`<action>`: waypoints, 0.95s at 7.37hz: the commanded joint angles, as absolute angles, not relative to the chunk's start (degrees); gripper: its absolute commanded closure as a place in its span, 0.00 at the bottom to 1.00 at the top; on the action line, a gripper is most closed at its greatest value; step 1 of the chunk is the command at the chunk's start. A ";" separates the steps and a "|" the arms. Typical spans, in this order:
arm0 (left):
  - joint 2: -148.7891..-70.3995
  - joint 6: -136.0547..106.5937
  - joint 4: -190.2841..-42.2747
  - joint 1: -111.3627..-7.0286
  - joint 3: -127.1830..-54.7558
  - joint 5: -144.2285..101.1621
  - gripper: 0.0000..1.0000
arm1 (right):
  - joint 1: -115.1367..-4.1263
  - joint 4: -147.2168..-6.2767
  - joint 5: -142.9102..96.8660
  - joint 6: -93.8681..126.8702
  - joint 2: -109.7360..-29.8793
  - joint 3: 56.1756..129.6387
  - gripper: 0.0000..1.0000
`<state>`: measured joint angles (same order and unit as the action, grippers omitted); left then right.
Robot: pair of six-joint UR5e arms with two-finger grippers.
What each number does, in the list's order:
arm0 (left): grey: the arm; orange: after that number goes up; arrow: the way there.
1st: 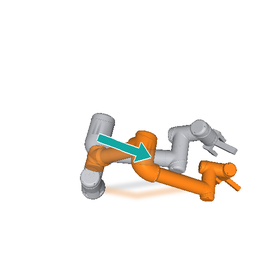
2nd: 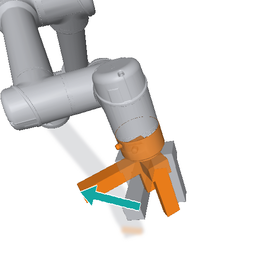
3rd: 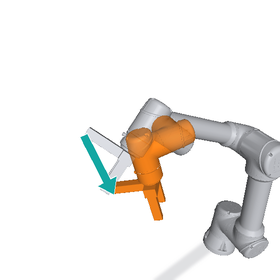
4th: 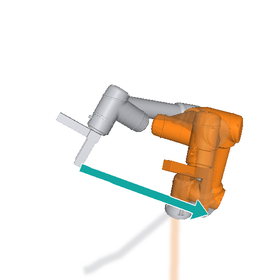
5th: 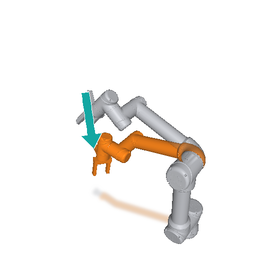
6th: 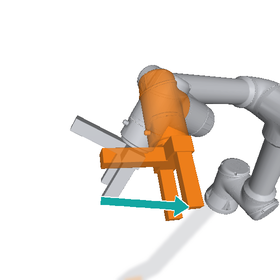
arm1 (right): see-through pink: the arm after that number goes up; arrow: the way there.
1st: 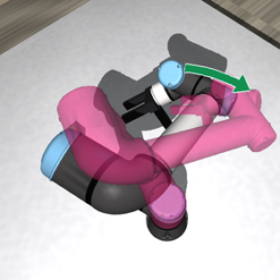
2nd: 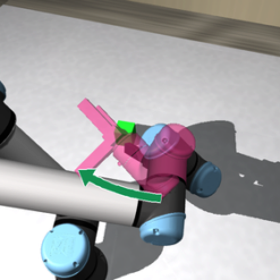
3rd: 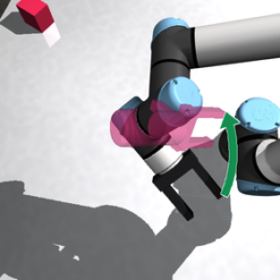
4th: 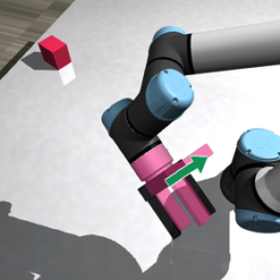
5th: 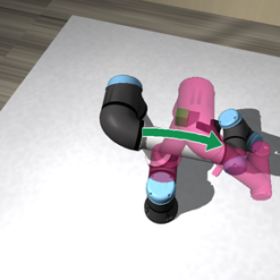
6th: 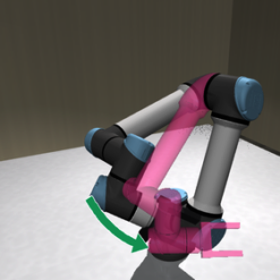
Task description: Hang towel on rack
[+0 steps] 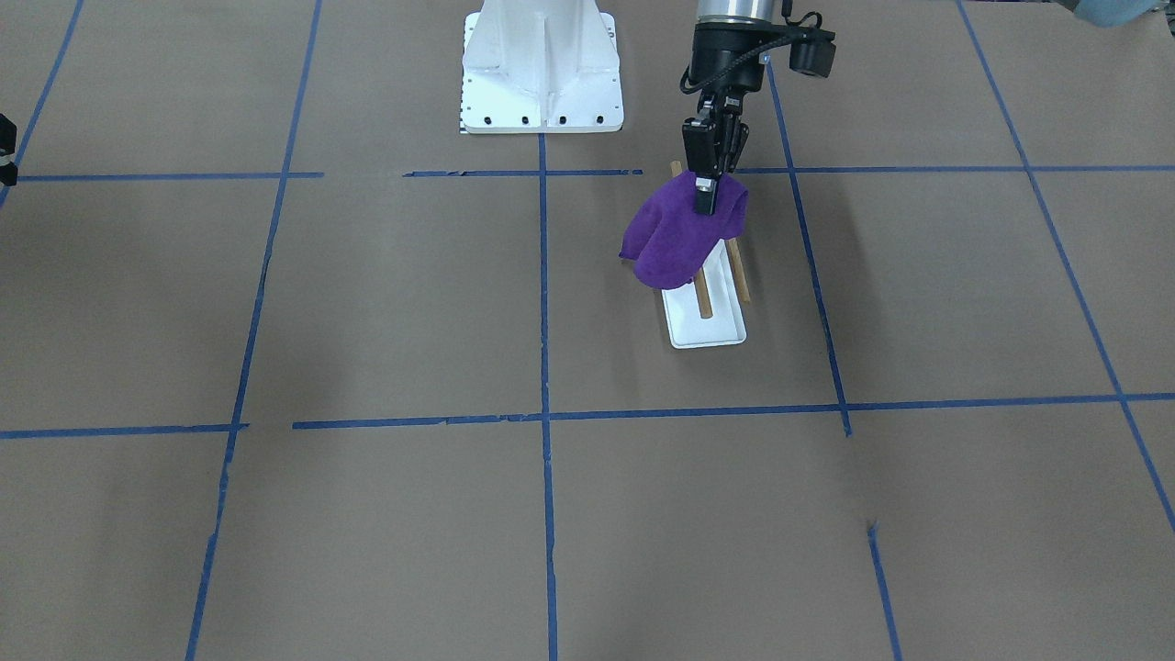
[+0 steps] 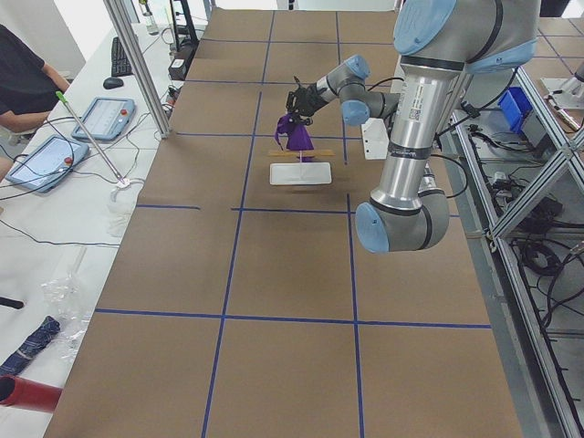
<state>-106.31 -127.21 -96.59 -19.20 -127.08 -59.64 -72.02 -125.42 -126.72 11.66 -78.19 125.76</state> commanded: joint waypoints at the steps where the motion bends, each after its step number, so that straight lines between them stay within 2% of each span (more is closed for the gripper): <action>1: -100.22 -131.73 -95.80 -19.25 -128.06 -59.77 1.00 | -73.12 -125.42 -127.09 11.69 -78.83 125.16 0.00; 4: -94.59 -132.98 -95.80 -19.25 -128.23 -59.85 1.00 | -73.30 -125.33 -126.83 12.22 -79.45 124.72 0.00; 7: -93.96 -132.10 -95.80 -19.07 -127.88 -61.95 1.00 | -73.39 -124.46 -126.74 11.43 -79.45 124.10 0.00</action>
